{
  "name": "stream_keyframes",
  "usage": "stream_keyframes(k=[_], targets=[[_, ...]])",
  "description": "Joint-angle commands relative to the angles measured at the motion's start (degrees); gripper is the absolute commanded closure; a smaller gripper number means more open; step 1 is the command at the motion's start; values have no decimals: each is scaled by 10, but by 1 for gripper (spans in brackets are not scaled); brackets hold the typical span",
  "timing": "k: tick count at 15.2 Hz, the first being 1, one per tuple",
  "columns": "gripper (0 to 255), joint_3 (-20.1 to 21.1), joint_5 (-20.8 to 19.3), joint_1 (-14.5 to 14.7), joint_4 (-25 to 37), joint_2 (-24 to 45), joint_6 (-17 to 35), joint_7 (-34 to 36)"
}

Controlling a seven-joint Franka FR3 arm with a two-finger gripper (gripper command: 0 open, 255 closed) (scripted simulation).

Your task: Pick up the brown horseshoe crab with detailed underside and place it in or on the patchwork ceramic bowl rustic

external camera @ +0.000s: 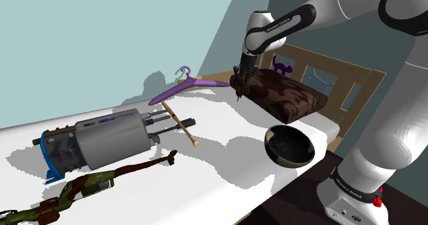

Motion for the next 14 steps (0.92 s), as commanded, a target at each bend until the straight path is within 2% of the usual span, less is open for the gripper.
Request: stream_keyframes(k=[1,14], targets=[[255,0,0,0,0,0,0,0],[255,1,4,1,58,-37,-95,-6]])
